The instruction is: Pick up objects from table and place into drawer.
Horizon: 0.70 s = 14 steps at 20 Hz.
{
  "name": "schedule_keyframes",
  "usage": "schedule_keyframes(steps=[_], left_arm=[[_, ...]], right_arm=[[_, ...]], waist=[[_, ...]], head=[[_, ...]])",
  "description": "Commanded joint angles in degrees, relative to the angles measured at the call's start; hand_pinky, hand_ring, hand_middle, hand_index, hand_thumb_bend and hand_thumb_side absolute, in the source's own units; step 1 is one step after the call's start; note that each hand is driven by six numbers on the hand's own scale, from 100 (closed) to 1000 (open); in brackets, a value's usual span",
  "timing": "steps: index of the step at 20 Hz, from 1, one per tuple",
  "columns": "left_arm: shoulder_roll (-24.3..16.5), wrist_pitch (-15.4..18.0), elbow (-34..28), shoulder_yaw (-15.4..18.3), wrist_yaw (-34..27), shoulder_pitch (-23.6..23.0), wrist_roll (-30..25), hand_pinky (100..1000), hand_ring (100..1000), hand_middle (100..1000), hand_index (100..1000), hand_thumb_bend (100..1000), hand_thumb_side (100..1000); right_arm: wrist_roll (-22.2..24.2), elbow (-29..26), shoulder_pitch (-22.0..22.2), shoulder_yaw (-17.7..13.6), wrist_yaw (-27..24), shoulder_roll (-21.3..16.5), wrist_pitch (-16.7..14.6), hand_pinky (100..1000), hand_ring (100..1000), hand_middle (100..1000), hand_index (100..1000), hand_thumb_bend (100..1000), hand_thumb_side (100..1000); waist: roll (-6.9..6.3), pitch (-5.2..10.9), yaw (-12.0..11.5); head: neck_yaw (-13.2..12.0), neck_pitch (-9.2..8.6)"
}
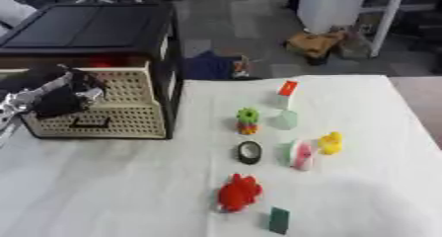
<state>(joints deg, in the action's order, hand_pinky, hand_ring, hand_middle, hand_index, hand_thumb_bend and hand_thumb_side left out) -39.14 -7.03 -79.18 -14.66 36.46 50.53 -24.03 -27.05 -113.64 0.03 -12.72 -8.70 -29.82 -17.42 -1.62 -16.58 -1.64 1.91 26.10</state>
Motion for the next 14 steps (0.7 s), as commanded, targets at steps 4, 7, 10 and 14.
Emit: schedule_keyframes(steps=[4, 7, 10, 14], left_arm=[[0.31, 0.84, 1.42, -0.68, 0.57, 0.03, 0.51, 706, 887, 965, 1000, 100, 1000], [0.14, 1.14, 1.15, -0.88, 0.41, -0.45, 0.38, 697, 877, 949, 1000, 100, 1000], [-0.26, 1.24, -0.05, -0.99, -0.34, -1.31, -0.23, 631, 816, 886, 963, 100, 1000], [-1.62, 0.99, -4.18, -0.58, -1.11, -3.04, -1.39, 593, 782, 839, 927, 100, 1000]], right_arm=[[-0.17, -0.95, -0.09, -0.68, 0.11, -0.70, -0.15, 662, 649, 617, 815, 100, 1000], [-0.18, -0.95, 0.00, -0.71, 0.02, -0.70, -0.16, 662, 649, 617, 814, 100, 1000], [-0.19, -0.95, 0.13, -0.74, -0.10, -0.72, -0.18, 662, 650, 617, 814, 100, 1000], [-0.26, -0.95, 0.33, -0.84, -0.25, -0.73, -0.29, 663, 650, 618, 814, 100, 1000]], waist=[[0.24, 0.96, 0.27], [0.31, 1.27, 0.08], [0.45, 1.65, -0.21], [0.67, 2.15, -0.55]], head=[[0.03, -0.21], [0.13, -0.02], [0.41, 0.31], [1.25, 0.73]])
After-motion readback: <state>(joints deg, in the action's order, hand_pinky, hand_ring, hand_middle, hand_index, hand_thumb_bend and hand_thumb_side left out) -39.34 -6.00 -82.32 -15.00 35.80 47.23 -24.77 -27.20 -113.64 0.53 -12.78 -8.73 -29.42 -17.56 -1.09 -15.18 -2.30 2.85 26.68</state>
